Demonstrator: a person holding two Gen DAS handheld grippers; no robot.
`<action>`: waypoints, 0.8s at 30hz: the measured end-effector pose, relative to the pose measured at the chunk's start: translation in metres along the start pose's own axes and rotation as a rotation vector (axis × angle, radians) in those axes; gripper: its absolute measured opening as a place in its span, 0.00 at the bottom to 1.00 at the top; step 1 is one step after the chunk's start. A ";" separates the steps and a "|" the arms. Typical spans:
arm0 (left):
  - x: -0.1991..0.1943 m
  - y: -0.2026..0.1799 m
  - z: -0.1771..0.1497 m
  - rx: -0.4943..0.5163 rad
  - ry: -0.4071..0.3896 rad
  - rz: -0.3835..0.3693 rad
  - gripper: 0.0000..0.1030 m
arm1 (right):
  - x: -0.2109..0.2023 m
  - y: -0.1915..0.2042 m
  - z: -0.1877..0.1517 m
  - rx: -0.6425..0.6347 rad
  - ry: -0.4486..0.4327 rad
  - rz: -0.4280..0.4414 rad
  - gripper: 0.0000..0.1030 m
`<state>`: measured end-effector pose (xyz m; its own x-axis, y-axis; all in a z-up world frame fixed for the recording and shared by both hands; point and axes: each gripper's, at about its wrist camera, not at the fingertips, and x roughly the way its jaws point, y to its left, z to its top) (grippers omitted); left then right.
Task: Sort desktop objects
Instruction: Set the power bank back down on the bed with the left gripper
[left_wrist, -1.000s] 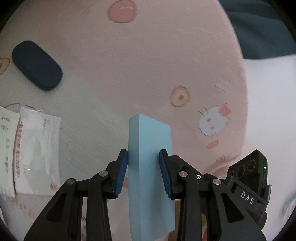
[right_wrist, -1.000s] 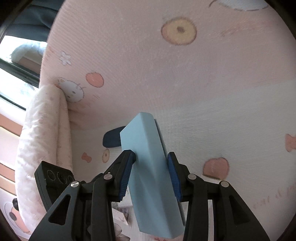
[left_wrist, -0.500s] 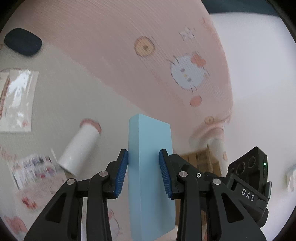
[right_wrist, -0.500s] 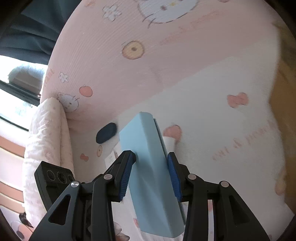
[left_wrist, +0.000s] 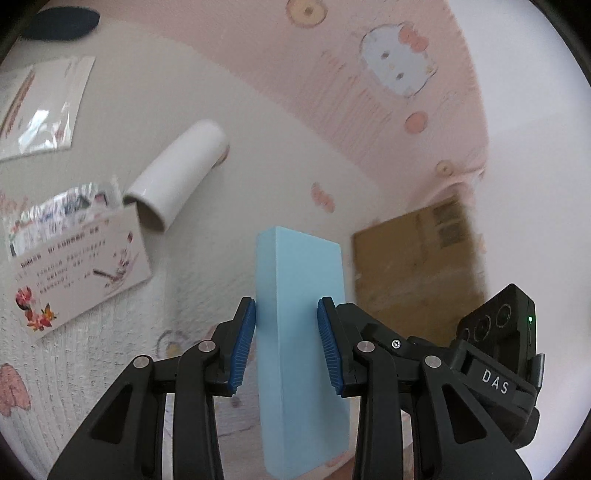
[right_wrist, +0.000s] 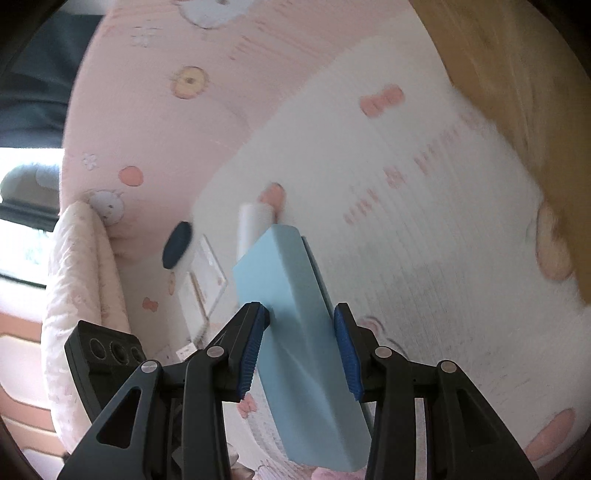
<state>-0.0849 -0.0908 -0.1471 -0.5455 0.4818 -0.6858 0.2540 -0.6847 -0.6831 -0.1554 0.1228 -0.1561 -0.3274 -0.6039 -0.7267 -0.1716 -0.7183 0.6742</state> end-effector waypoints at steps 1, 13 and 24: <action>0.004 0.003 -0.001 0.002 0.006 0.008 0.36 | 0.005 -0.005 0.000 0.007 0.010 -0.002 0.36; 0.032 0.036 -0.011 0.036 0.062 0.058 0.36 | 0.046 -0.017 0.006 -0.115 0.077 -0.073 0.36; 0.020 0.018 -0.005 0.072 0.035 0.060 0.37 | 0.028 -0.026 -0.011 -0.082 0.072 -0.048 0.36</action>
<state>-0.0868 -0.0910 -0.1742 -0.5024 0.4567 -0.7342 0.2264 -0.7500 -0.6215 -0.1495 0.1210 -0.1952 -0.2526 -0.5889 -0.7677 -0.1083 -0.7712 0.6273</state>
